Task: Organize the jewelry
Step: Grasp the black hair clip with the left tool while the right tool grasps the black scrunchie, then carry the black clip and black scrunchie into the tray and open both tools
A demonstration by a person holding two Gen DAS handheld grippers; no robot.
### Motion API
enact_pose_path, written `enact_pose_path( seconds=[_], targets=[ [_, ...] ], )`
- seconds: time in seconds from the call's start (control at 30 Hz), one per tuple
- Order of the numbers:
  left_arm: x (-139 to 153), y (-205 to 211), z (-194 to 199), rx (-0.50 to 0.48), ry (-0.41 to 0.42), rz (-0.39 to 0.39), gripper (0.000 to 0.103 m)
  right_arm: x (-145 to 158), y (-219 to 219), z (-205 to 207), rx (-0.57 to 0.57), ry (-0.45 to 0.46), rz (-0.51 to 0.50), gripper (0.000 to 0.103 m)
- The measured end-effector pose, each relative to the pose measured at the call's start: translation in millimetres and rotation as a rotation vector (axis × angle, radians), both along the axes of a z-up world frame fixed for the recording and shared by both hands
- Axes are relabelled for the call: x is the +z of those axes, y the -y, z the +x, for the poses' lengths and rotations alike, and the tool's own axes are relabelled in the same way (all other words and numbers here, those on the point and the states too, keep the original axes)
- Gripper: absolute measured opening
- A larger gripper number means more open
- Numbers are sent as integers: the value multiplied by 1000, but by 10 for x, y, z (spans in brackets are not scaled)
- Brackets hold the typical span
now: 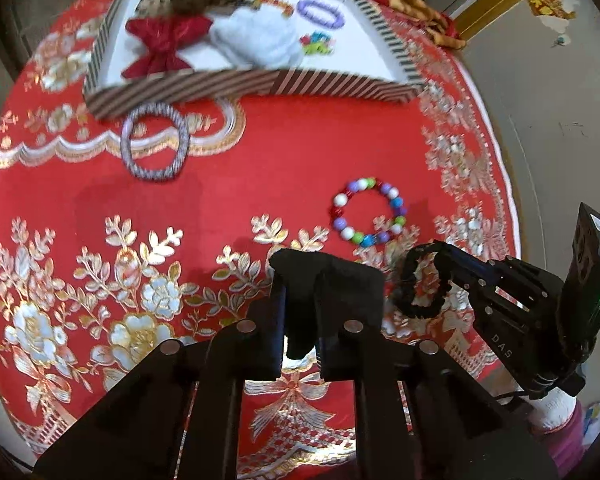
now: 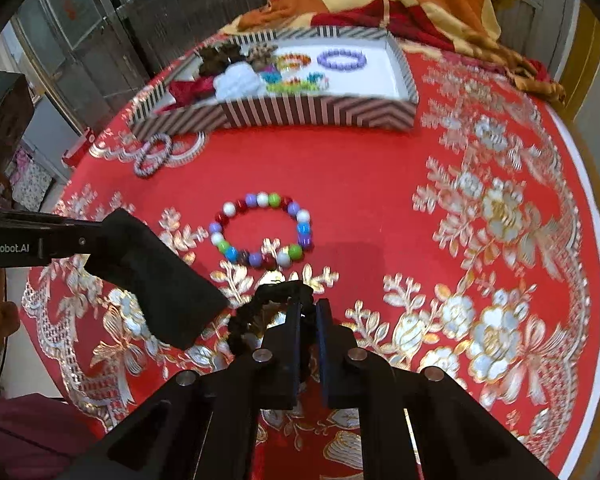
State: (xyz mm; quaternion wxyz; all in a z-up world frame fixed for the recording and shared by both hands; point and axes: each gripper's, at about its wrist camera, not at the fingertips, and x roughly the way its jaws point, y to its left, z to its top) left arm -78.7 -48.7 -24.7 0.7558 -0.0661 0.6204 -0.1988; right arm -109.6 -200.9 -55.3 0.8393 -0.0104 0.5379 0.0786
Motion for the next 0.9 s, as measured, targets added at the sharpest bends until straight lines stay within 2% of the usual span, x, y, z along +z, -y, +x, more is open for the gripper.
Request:
enact_pose_path(
  seconds=[0.33, 0.6, 0.9],
  targets=[
    [479, 41, 93, -13, 104, -26, 10, 507, 13, 67, 0, 105, 23, 6],
    [815, 156, 265, -21, 187, -35, 10, 712, 62, 166, -3, 143, 3, 6],
    [1013, 224, 504, -10, 244, -35, 10, 888, 135, 286, -7, 173, -15, 6]
  ],
)
